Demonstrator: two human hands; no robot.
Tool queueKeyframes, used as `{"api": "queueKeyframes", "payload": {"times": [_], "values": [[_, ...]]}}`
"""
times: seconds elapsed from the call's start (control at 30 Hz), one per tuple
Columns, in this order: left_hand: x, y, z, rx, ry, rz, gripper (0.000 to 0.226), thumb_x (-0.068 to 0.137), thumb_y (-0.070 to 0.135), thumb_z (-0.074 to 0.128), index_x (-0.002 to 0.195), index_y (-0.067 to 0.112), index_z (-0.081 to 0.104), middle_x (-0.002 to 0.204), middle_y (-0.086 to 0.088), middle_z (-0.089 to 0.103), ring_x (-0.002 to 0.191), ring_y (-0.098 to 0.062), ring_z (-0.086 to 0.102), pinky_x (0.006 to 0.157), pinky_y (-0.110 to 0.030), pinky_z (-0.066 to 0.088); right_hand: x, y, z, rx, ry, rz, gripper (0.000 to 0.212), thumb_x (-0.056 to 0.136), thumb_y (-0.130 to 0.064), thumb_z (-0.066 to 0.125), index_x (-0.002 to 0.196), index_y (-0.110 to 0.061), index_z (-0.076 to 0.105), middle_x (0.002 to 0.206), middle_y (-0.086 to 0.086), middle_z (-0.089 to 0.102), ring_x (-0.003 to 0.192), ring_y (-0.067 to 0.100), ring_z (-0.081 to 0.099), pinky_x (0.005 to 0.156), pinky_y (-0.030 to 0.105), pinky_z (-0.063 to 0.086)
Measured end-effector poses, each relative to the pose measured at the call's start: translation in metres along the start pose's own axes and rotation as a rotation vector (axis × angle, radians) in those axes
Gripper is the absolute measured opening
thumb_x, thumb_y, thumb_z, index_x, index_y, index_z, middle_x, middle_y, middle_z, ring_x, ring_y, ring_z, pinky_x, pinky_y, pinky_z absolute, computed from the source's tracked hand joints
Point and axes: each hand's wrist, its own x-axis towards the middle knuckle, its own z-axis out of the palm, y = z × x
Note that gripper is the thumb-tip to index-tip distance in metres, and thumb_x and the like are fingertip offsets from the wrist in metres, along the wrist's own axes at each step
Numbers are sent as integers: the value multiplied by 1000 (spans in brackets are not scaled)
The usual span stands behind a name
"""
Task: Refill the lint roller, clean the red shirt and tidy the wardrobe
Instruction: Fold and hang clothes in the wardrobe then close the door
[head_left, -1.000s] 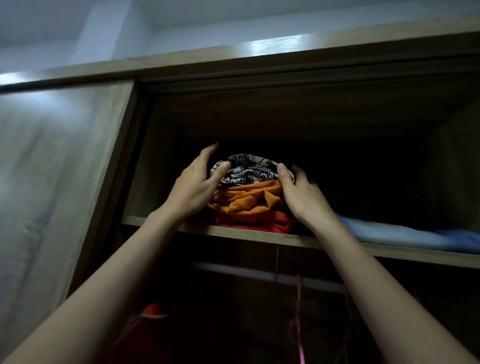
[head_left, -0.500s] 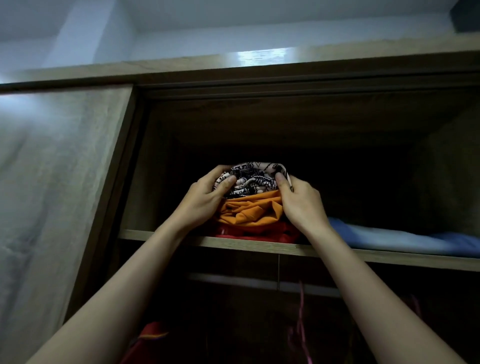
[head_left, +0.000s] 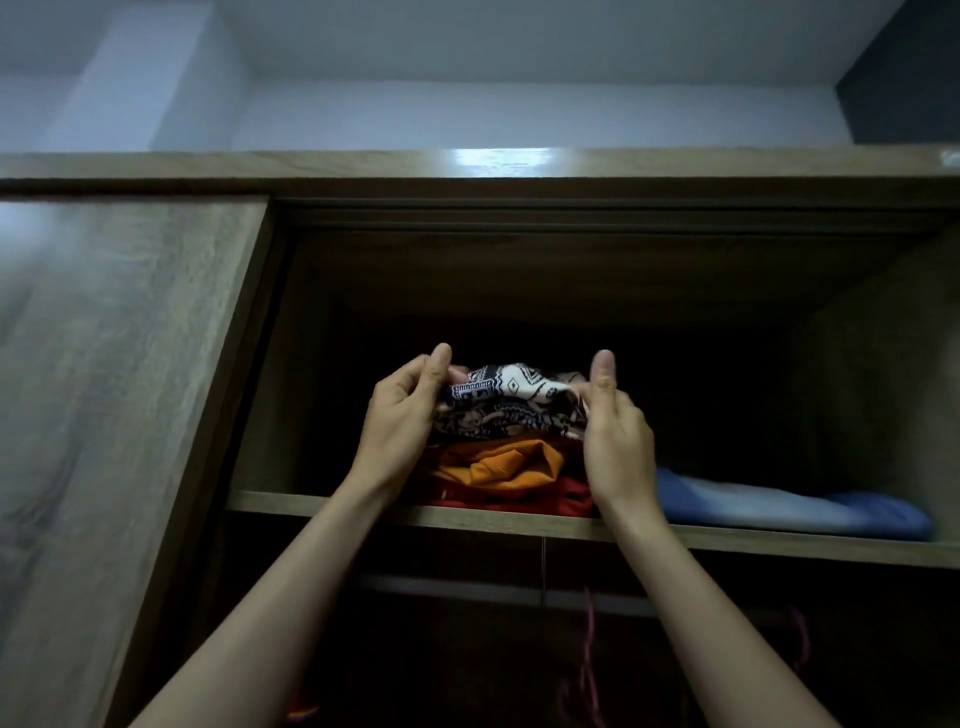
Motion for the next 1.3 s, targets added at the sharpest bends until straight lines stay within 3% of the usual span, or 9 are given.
{"api": "queueKeyframes", "payload": {"times": [0.13,0.23,0.33,0.5,0.77,0.93,1.07,1.2,1.3], "values": [[-1,-3,5,54,39,13,26,87,32,68,86,6,64,90,-6,69,86,-17,66,80,-36,54,10,8,4,-40,56,39,47,91,-53,46,68,-19,67,88,5,68,84,16,63,73,28,50],[-5,-2,5,158,16,45,31,80,28,75,106,18,61,104,8,62,97,-4,61,82,-19,53,8,14,4,-177,-14,31,24,82,-41,67,72,-20,62,101,7,61,95,16,56,70,11,40],[-8,0,0,111,-53,-60,49,79,29,76,122,24,53,110,11,61,99,-2,63,83,-21,55,6,18,2,-208,-50,-26,13,80,-35,71,81,-27,61,107,7,61,102,15,57,75,16,40],[-12,8,-5,122,-239,-162,52,83,33,70,130,30,48,112,14,61,95,2,62,71,-10,52,1,16,0,-241,-147,-15,34,83,-34,67,115,-29,56,120,4,59,108,15,56,88,31,49],[-13,9,-11,-2,-296,-225,21,84,30,70,103,23,67,100,-2,73,87,-18,71,76,-32,58,-1,3,-9,-311,-279,2,50,89,-37,60,136,-27,44,107,-11,55,98,5,52,58,-1,37],[-3,5,-11,-217,-258,-353,15,81,30,70,87,17,71,93,-10,74,74,-17,71,68,-28,58,-7,7,-10,-110,-260,-54,49,85,-18,67,131,-26,52,119,-6,62,107,8,60,90,32,54],[-2,14,-13,-208,-405,-338,69,69,18,71,130,42,47,109,-11,70,82,-18,73,62,-24,58,-13,8,-12,-74,-278,-126,53,85,-9,63,127,-42,53,127,-4,57,115,12,57,96,39,51],[-5,25,-10,-207,-470,-209,92,67,10,69,144,43,29,117,13,56,89,-10,72,65,-22,57,-26,-4,-16,-14,-287,-223,55,89,2,54,133,-31,51,134,-8,47,123,-5,46,92,6,42],[-11,30,0,-203,-485,-88,96,67,12,81,142,50,35,131,22,49,110,-9,64,80,-27,57,-30,-11,-23,135,-268,-258,45,93,-3,51,132,-26,53,135,-4,49,119,-9,48,88,4,42]]}}
